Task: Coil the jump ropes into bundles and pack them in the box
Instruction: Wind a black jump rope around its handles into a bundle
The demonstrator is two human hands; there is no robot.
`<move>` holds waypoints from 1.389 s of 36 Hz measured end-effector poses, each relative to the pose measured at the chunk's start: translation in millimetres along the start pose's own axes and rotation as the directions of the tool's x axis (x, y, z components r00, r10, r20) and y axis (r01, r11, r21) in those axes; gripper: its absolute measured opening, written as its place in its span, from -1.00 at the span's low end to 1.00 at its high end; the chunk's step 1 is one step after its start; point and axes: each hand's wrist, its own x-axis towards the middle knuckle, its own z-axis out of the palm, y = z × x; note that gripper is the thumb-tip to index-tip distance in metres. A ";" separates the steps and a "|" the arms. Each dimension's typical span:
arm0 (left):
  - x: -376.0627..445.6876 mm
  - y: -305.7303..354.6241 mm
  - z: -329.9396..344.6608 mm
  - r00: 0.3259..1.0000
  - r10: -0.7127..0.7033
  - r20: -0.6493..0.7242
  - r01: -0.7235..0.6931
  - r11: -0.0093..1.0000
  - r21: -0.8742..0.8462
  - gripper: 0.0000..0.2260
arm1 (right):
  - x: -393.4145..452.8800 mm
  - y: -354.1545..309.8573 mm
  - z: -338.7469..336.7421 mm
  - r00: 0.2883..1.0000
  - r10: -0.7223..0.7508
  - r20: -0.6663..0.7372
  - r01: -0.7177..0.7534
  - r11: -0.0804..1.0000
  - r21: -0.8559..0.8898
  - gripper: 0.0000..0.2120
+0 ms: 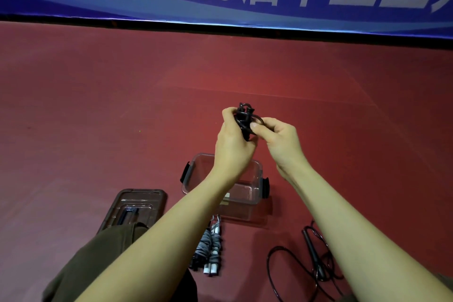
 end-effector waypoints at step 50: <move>9.1 4.5 -16.8 0.951 -0.034 0.306 0.104 0.971 -0.214 -0.28 | 8.0 -13.1 -18.2 0.996 -0.086 0.016 0.087 0.991 -0.098 -0.82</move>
